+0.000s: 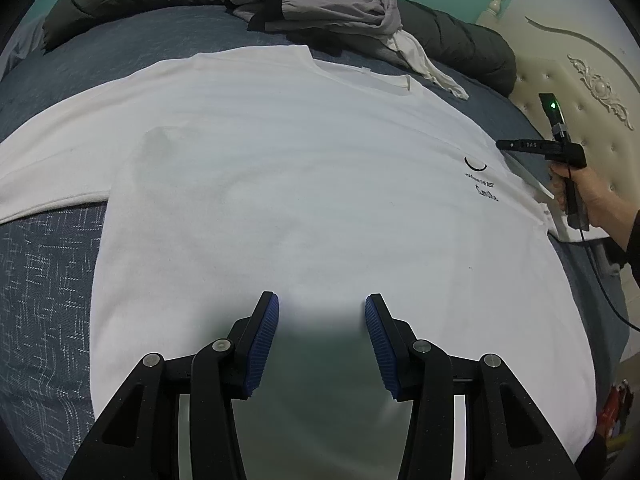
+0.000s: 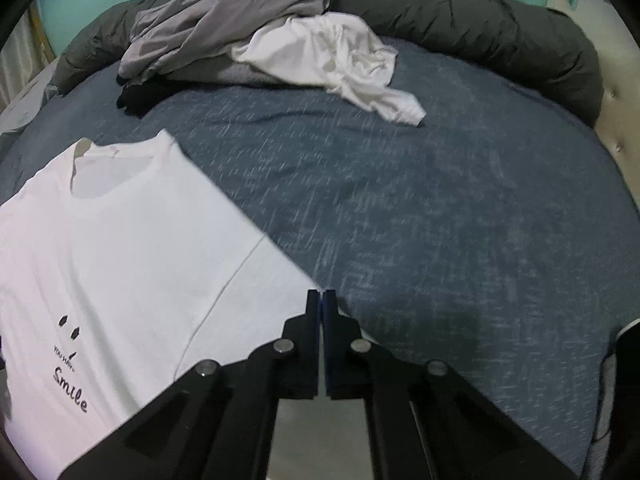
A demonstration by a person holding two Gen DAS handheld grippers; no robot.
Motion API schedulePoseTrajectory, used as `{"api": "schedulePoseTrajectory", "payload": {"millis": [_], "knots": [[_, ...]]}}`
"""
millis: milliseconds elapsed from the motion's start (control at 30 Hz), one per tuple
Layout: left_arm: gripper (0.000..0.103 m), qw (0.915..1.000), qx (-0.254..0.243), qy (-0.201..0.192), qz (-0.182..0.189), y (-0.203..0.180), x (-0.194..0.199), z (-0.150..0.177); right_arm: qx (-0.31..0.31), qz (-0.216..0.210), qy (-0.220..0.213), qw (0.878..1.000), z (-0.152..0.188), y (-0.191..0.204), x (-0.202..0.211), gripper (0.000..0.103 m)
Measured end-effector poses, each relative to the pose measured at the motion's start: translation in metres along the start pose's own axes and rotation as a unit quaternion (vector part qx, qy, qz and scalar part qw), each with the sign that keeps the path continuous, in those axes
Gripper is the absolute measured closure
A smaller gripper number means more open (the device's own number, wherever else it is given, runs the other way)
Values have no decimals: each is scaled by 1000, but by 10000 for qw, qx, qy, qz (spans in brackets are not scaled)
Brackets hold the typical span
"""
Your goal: Fold clothes
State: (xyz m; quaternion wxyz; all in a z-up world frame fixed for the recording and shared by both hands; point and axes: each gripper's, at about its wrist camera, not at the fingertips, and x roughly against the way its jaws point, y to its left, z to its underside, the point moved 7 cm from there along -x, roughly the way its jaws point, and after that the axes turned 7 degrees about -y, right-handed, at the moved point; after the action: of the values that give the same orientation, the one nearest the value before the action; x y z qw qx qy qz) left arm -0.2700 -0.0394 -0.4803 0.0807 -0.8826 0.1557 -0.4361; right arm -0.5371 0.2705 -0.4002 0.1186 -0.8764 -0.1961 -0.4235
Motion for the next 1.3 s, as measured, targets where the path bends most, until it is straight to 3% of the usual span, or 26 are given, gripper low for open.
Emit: {"api": "schedulePoseTrajectory", "payload": {"millis": [433, 633, 800, 867, 967, 1067, 1133, 1300], "knots": [[54, 10000, 28, 11, -1, 0, 0, 0, -317, 1025, -310, 9937, -33, -33, -5, 103], [54, 10000, 30, 22, -12, -1, 0, 1, -483, 680, -246, 9962, -19, -40, 6, 103], [54, 10000, 30, 16, -4, 0, 3, 1, -830, 125, -546, 9950, 2, -39, 49, 102], [54, 10000, 25, 22, -11, 0, 3, 2, -735, 355, -401, 9959, 17, -46, 65, 101], [53, 10000, 34, 23, -5, -1, 5, 2, -1118, 650, -398, 9908, 37, -81, 108, 98], [52, 10000, 53, 8, 40, -3, 7, 2, -1295, 1006, -622, 9845, 49, -124, 163, 78], [52, 10000, 34, 7, 47, -5, 6, 3, -1533, 1194, -789, 9778, 60, -157, 203, 55], [50, 10000, 10, -5, 51, -10, 6, 2, -2330, 1662, -952, 9534, 102, -232, 282, 54]]}}
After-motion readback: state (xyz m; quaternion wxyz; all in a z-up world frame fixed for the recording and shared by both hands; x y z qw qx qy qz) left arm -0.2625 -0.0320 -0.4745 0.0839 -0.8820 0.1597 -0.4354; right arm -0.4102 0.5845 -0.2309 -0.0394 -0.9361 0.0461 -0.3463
